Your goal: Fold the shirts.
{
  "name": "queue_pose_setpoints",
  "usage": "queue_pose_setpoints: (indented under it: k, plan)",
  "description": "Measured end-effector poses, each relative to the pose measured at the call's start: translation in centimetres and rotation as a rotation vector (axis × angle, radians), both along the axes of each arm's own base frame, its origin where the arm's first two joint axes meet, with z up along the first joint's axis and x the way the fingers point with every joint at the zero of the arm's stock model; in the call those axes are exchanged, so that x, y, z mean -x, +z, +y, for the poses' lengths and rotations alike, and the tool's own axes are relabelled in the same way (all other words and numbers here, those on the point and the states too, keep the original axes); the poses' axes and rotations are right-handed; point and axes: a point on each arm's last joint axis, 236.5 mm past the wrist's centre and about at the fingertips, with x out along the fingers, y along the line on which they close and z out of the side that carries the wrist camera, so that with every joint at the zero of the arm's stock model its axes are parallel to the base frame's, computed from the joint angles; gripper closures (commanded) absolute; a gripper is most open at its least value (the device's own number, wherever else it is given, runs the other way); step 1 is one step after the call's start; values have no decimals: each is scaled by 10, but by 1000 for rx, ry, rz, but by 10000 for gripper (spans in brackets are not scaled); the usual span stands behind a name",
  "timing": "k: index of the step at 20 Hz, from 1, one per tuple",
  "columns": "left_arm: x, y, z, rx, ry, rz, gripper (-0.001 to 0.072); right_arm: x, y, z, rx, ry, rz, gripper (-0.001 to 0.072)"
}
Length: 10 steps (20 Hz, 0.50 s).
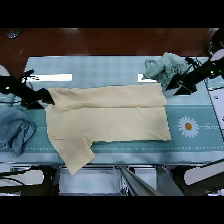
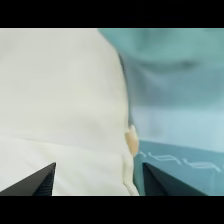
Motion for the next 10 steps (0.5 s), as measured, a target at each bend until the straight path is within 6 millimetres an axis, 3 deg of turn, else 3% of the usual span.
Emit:
queue_pose_setpoints:
  k: [2,4,7,10]
  plan:
    - [32,3,15,28,88,6,3,11,11,-5,4,-69,-86,83]
    - [66,-3,19,81,195,26,3,30,16,5,-31,-125,-166,83]
    - [109,-21,6,162,313,60,3,63,10,28,-92,-173,-229,83]
    - [138,-38,-17,212,332,106,3,88,1,47,-147,-200,-250,83]
